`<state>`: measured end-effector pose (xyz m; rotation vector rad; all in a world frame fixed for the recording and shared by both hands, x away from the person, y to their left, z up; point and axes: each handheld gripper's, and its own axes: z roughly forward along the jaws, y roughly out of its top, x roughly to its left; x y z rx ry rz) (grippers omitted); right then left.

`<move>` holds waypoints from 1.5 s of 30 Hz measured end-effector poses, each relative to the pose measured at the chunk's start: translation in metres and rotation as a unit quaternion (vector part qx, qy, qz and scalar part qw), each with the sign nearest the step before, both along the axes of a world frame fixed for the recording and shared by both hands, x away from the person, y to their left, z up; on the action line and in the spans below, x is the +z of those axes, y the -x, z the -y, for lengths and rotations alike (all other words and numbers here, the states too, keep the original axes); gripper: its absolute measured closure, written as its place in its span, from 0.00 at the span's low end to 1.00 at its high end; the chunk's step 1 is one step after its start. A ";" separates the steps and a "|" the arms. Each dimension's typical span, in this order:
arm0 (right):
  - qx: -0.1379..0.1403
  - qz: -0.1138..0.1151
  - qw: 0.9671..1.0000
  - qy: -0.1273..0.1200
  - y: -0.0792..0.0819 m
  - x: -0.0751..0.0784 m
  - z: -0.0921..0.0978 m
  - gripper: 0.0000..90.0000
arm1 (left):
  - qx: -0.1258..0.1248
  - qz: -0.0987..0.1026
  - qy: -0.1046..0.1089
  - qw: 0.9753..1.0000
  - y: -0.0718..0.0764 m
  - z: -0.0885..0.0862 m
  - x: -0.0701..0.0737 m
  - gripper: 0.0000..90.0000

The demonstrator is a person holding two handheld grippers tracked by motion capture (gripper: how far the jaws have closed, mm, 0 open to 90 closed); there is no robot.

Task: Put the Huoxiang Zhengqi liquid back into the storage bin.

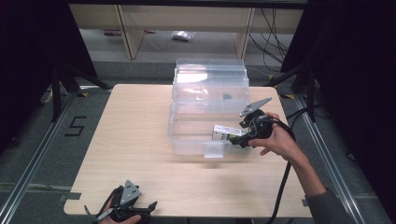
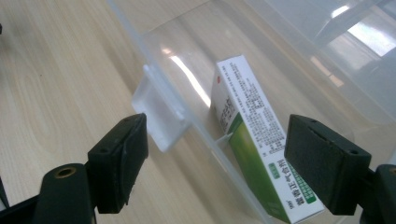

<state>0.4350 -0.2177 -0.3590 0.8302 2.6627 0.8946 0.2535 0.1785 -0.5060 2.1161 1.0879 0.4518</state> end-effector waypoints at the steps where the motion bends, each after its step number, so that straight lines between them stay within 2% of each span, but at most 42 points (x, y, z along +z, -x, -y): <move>1: -0.002 0.002 1.000 -0.004 0.003 -0.002 0.000 0.25 | -0.003 -0.002 0.000 1.000 0.000 0.000 0.000 0.17; 2: -0.004 -0.007 1.000 -0.006 0.007 -0.003 -0.001 0.25 | -0.002 -0.002 0.000 1.000 0.000 0.000 0.000 0.17; 3: 0.002 0.004 1.000 -0.008 0.008 -0.004 0.000 0.25 | -0.002 -0.002 0.001 1.000 0.000 0.000 0.000 0.17; 5: -0.001 -0.003 1.000 -0.008 0.011 -0.004 0.000 0.25 | -0.002 -0.002 0.001 1.000 0.000 0.000 0.000 0.17; 8: 0.001 0.004 1.000 -0.015 0.015 -0.006 0.000 0.25 | -0.002 -0.002 0.001 1.000 0.000 0.000 0.000 0.17; 9: -0.001 -0.004 1.000 -0.013 0.016 -0.006 0.000 0.25 | -0.002 -0.002 0.000 1.000 0.000 0.000 0.000 0.17; 11: 0.008 0.019 1.000 -0.020 0.017 -0.009 0.001 0.25 | -0.002 -0.002 0.000 1.000 0.000 0.000 0.000 0.17; 12: -0.009 0.001 1.000 -0.026 0.021 -0.010 0.001 0.25 | -0.002 -0.002 0.000 1.000 0.000 0.000 0.000 0.17; 13: -0.006 -0.001 1.000 -0.027 0.022 -0.010 0.001 0.25 | 0.000 0.000 0.000 1.000 0.000 0.000 0.000 0.17; 15: 0.000 0.005 1.000 -0.028 0.022 -0.012 0.002 0.24 | -0.003 -0.002 0.000 1.000 0.000 0.000 0.000 0.17; 18: -0.005 0.000 1.000 -0.028 0.026 -0.014 0.002 0.24 | -0.002 0.000 0.002 1.000 0.000 0.000 0.000 0.17; 19: -0.006 0.011 0.999 -0.037 0.027 -0.017 0.001 0.24 | -0.002 0.001 0.003 1.000 0.000 0.000 0.000 0.17; 20: -0.005 0.007 0.999 -0.037 0.028 -0.018 0.002 0.24 | -0.002 0.001 0.003 1.000 0.000 0.000 0.000 0.17; 22: -0.009 0.010 0.999 -0.036 0.032 -0.022 0.002 0.24 | -0.002 0.000 0.002 1.000 0.000 0.000 0.000 0.17; 23: -0.009 0.005 1.000 -0.029 0.033 -0.022 0.003 0.24 | -0.002 0.000 0.002 1.000 0.000 0.000 0.000 0.17; 24: -0.002 0.014 0.999 -0.033 0.034 -0.026 0.003 0.24 | -0.002 0.001 0.003 1.000 0.000 0.000 0.000 0.17; 26: 0.000 0.016 0.999 -0.028 0.039 -0.031 0.004 0.24 | -0.002 0.000 0.002 1.000 0.000 0.000 0.000 0.17; 29: -0.004 0.019 0.999 -0.038 0.044 -0.035 0.004 0.24 | -0.002 0.001 0.002 1.000 0.000 0.000 0.000 0.17; 31: -0.003 0.017 0.999 -0.036 0.046 -0.036 0.005 0.24 | 0.000 0.002 0.007 1.000 0.000 0.001 -0.001 0.17; 35: -0.005 0.010 0.999 -0.038 0.051 -0.037 0.006 0.24 | -0.002 0.000 0.002 1.000 0.000 0.000 0.000 0.17; 36: -0.007 0.020 0.999 -0.041 0.052 -0.039 0.006 0.23 | -0.002 0.001 0.002 1.000 0.000 0.000 0.000 0.17; 37: -0.004 0.009 0.999 -0.036 0.054 -0.037 0.007 0.23 | -0.002 0.001 0.002 1.000 0.000 0.000 0.000 0.17; 38: -0.009 0.015 0.999 -0.039 0.055 -0.038 0.007 0.23 | -0.002 0.001 0.002 1.000 0.000 0.000 0.000 0.17; 39: -0.021 0.006 0.999 -0.039 0.059 -0.038 0.007 0.23 | -0.002 0.001 0.002 1.000 0.000 0.000 0.000 0.17; 40: 0.001 0.018 0.999 -0.043 0.057 -0.040 0.008 0.23 | -0.002 0.001 0.002 1.000 0.000 0.000 0.000 0.17; 42: -0.016 0.011 0.999 -0.041 0.062 -0.040 0.008 0.23 | -0.012 -0.003 -0.013 1.000 -0.001 -0.002 0.001 0.17; 44: -0.005 0.011 0.999 -0.042 0.063 -0.041 0.008 0.23 | -0.011 -0.003 -0.012 1.000 -0.001 -0.002 0.001 0.17; 45: -0.022 0.009 0.999 -0.048 0.069 -0.044 0.007 0.23 | -0.011 -0.002 -0.011 1.000 -0.001 -0.002 0.001 0.17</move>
